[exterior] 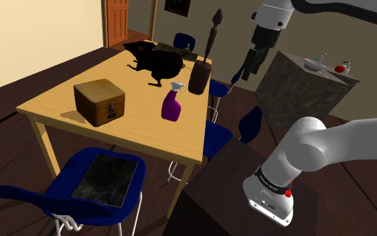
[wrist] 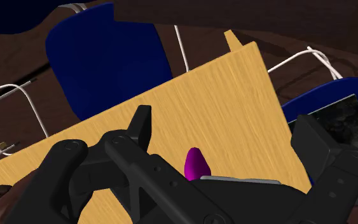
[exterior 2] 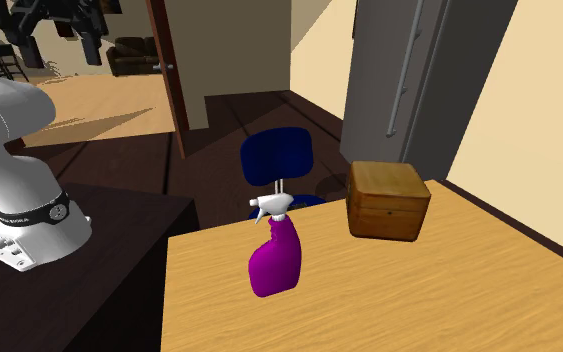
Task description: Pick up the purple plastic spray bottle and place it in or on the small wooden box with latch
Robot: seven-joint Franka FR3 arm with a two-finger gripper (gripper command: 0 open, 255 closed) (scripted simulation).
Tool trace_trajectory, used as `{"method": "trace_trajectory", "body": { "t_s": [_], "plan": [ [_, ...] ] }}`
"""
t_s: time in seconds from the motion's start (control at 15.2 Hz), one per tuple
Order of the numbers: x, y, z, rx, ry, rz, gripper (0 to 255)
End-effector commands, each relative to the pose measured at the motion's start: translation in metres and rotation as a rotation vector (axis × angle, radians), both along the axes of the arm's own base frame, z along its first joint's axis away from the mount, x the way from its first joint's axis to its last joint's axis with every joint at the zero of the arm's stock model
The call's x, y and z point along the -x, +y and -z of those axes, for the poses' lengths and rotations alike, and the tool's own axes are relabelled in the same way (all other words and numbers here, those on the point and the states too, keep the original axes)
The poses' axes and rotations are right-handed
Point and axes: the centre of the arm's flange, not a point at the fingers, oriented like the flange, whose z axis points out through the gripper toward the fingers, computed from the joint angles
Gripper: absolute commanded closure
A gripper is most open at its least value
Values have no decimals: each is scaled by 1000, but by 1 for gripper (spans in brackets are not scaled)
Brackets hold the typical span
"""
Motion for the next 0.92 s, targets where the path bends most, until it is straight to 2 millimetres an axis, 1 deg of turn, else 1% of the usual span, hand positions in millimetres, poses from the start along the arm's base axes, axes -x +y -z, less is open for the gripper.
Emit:
{"method": "trace_trajectory", "body": {
  "t_s": [0.0,0.4,0.86],
  "plan": [
    [0,0,0,0,0,0,0],
    [-21,-29,65,-46,-110,-101,0],
    [-58,-55,138,-100,-237,-219,0]
  ]
}}
